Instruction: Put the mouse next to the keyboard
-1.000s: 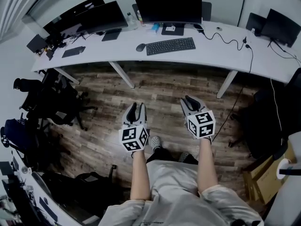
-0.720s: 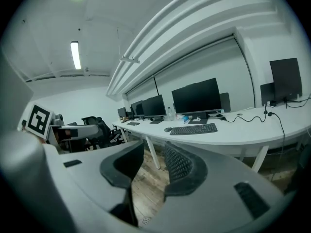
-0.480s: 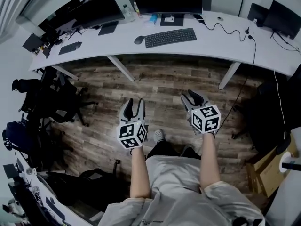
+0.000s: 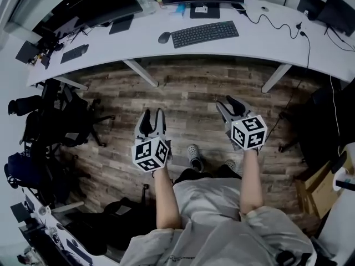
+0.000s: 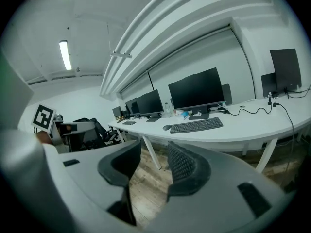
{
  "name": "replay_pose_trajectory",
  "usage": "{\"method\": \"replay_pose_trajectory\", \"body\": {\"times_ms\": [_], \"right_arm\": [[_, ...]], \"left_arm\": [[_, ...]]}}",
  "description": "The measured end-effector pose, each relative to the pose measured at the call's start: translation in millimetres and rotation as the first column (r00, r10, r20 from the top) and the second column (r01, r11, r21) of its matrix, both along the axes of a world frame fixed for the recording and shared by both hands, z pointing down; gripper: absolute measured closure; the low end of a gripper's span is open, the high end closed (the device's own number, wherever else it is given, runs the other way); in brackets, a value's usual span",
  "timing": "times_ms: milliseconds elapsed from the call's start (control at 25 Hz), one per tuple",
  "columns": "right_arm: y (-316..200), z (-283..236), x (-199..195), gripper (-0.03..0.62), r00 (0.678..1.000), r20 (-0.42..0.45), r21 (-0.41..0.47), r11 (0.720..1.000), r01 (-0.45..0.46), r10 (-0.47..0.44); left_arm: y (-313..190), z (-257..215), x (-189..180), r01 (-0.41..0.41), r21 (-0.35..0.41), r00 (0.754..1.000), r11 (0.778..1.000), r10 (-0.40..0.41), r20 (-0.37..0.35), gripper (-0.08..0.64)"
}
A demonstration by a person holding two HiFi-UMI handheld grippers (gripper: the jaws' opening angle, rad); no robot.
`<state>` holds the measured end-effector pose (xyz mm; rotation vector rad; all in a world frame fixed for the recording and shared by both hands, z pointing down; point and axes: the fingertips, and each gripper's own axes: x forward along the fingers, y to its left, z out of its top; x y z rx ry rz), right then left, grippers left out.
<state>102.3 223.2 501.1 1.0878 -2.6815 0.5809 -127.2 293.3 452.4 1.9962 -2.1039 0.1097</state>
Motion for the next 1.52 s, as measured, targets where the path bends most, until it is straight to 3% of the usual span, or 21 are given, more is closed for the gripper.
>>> {"method": "replay_pose_trajectory", "body": {"times_ms": [160,480,640,920,1200,1520], "right_arm": [[-19.1,-5.7,-27.0,0.405,0.999,-0.036,0.010,1.000,-0.013,0.013],[-62.6,-12.1,-95.3,0.397,0.998,0.020,-0.013,0.998,-0.055,0.055],[-73.0,-15.1,-125.6,0.400,0.997,0.034,-0.009,0.998,-0.066,0.067],[-94.0,-30.8,-172.3,0.399,0.999,0.017,0.027,0.999,-0.038,0.037],[-114.5,-19.3,-191.0,0.399,1.000,-0.016,0.018,1.000,-0.025,0.025],[-183.0,-22.6,-189.1,0.399,0.999,0.011,0.016,0.999,-0.052,0.052]], "left_arm": [[-28.0,-2.6,-31.7,-0.017,0.037,0.998,0.999,0.019,-0.062,0.377],[-70.1,-11.7,-85.2,-0.198,0.152,0.973,0.968,0.213,-0.089,0.388],[-75.9,-11.4,-122.1,-0.205,0.149,0.973,0.967,0.218,-0.076,0.393],[-87.4,-11.2,-175.4,-0.157,0.165,0.976,0.974,0.178,-0.124,0.402],[-113.8,-1.1,-186.3,-0.190,0.143,0.971,0.971,0.207,-0.120,0.405],[-184.6,0.5,-175.1,-0.263,0.116,0.957,0.958,0.275,-0.097,0.405]]}}
